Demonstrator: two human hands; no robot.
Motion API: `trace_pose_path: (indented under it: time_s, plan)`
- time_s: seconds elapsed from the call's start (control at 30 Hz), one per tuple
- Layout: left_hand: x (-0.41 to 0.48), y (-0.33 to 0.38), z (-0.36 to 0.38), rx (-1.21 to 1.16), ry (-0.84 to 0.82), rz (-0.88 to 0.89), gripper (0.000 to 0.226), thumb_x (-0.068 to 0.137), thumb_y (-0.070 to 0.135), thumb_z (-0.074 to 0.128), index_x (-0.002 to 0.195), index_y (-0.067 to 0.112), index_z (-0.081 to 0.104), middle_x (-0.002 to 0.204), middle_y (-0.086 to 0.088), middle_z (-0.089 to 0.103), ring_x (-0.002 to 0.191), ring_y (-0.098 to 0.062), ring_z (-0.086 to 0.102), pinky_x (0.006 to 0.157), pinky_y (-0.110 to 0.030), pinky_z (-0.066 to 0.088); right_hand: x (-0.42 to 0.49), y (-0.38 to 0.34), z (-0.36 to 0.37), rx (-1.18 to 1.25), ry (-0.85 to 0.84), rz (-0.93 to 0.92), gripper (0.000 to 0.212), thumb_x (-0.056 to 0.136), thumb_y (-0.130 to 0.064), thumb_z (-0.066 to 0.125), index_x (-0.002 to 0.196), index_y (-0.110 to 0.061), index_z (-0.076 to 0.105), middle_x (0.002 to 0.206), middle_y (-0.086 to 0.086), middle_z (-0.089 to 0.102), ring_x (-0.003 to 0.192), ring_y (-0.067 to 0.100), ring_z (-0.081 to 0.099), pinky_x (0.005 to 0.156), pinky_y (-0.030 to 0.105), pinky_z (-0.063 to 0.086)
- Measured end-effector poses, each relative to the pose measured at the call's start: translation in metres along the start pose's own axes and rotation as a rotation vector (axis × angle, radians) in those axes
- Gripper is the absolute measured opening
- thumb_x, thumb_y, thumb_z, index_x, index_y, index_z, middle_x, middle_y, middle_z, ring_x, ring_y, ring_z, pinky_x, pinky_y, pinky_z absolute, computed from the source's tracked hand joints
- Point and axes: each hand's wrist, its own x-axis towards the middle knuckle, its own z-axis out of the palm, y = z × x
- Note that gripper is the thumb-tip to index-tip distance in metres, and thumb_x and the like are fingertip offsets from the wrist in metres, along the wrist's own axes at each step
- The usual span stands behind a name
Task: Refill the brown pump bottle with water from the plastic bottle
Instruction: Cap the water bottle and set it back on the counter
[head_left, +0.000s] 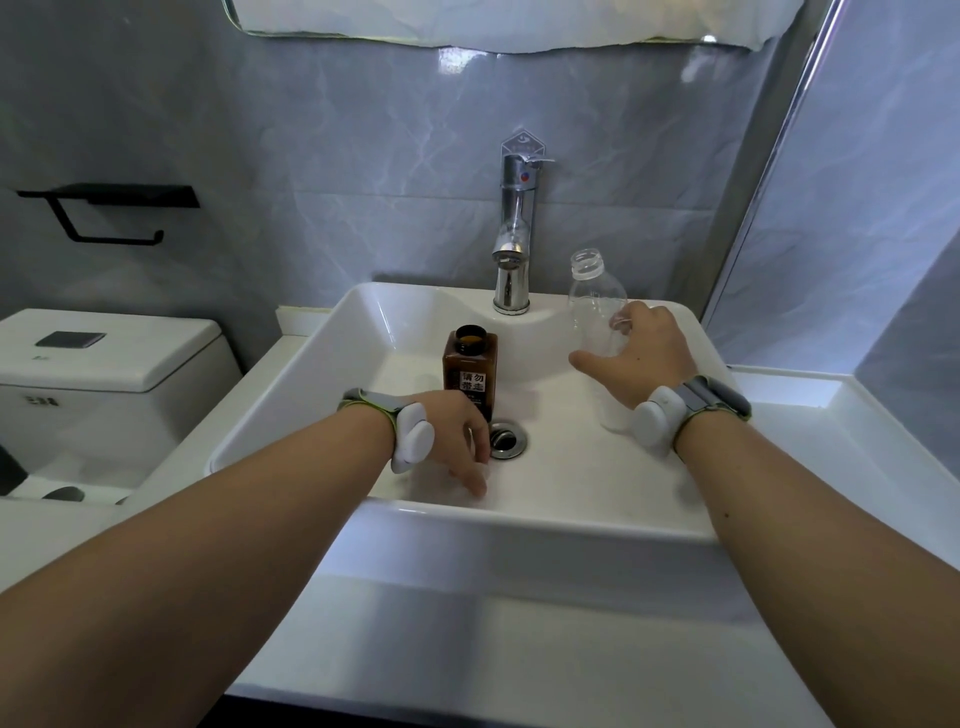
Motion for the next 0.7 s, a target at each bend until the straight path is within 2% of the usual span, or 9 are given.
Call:
trace_pose_path:
  time_s: [0.07,0.13,0.2,0.27,0.43,0.53,0.6,0.7]
  plan:
    - [-0.001,-0.001,-0.001,-0.042,0.005,0.025,0.025,0.06,0.058,0.092,0.075,0.045,0.076,0.069,0.025,0.068,0.066,0.003,0.063,0.063,-0.019,0.045,0.0,0.0,0.0,0.006,0.001,0.003,0.077,0.06,-0.066,0.073,0.122,-0.023,0.057,0.123,0.002,0.055,0.103,0.024,0.059,0.088,0.045,0.055]
    - [-0.002,0.001,-0.002,-0.133,0.028,0.049,0.029,0.054,0.063,0.087,0.077,0.046,0.078,0.066,0.029,0.068,0.061,0.009,0.062,0.065,-0.018,0.044,0.0,0.001,0.0,0.012,0.0,0.003,0.077,0.059,-0.067,0.072,0.121,-0.023,0.057,0.122,0.002,0.056,0.103,0.024,0.059,0.088,0.046,0.056]
    - [-0.003,0.005,-0.003,-0.227,0.028,0.084,0.036,0.053,0.065,0.085,0.081,0.044,0.081,0.07,0.028,0.07,0.064,0.009,0.062,0.071,-0.018,0.046,0.0,0.002,0.0,0.019,-0.001,-0.005,0.075,0.061,-0.064,0.074,0.121,-0.022,0.057,0.122,0.002,0.057,0.105,0.024,0.059,0.089,0.046,0.056]
    - [-0.004,0.011,-0.006,-0.296,0.016,0.12,0.033,0.057,0.06,0.087,0.083,0.04,0.082,0.074,0.024,0.072,0.07,0.005,0.065,0.075,-0.017,0.048,0.0,0.003,0.0,0.042,0.002,-0.01,0.073,0.063,-0.061,0.077,0.121,-0.021,0.058,0.122,0.002,0.058,0.106,0.024,0.06,0.09,0.045,0.055]
    - [-0.01,0.022,-0.017,-0.461,0.056,0.136,0.019,0.075,0.033,0.093,0.09,0.026,0.085,0.081,0.013,0.08,0.071,0.002,0.07,0.064,-0.007,0.049,-0.003,0.004,-0.004,0.1,-0.009,0.002,0.062,0.066,-0.061,0.08,0.111,-0.028,0.054,0.112,-0.003,0.06,0.1,0.02,0.058,0.084,0.037,0.049]
    - [-0.013,0.029,-0.021,-0.578,0.14,0.135,0.013,0.078,0.026,0.091,0.087,0.023,0.082,0.073,0.008,0.076,0.058,-0.003,0.064,0.051,-0.016,0.047,-0.007,0.005,-0.004,0.176,-0.013,0.036,0.064,0.062,-0.068,0.078,0.108,-0.03,0.055,0.101,-0.013,0.06,0.091,0.014,0.058,0.078,0.031,0.045]
    - [-0.018,0.037,-0.024,-0.671,0.194,0.183,0.014,0.083,0.018,0.088,0.094,0.016,0.08,0.068,0.004,0.075,0.055,-0.009,0.067,0.048,-0.021,0.047,-0.01,0.005,-0.006,0.235,0.004,0.06,0.064,0.059,-0.073,0.077,0.105,-0.033,0.057,0.095,-0.024,0.057,0.085,0.005,0.057,0.073,0.026,0.043]
    - [-0.023,0.051,-0.033,-0.83,0.247,0.258,0.022,0.089,0.007,0.083,0.11,0.012,0.079,0.081,-0.002,0.08,0.075,-0.02,0.078,0.068,-0.027,0.062,-0.014,0.007,-0.007,0.282,0.033,0.085,0.07,0.056,-0.077,0.076,0.108,-0.033,0.062,0.094,-0.024,0.06,0.087,0.004,0.06,0.073,0.024,0.043]
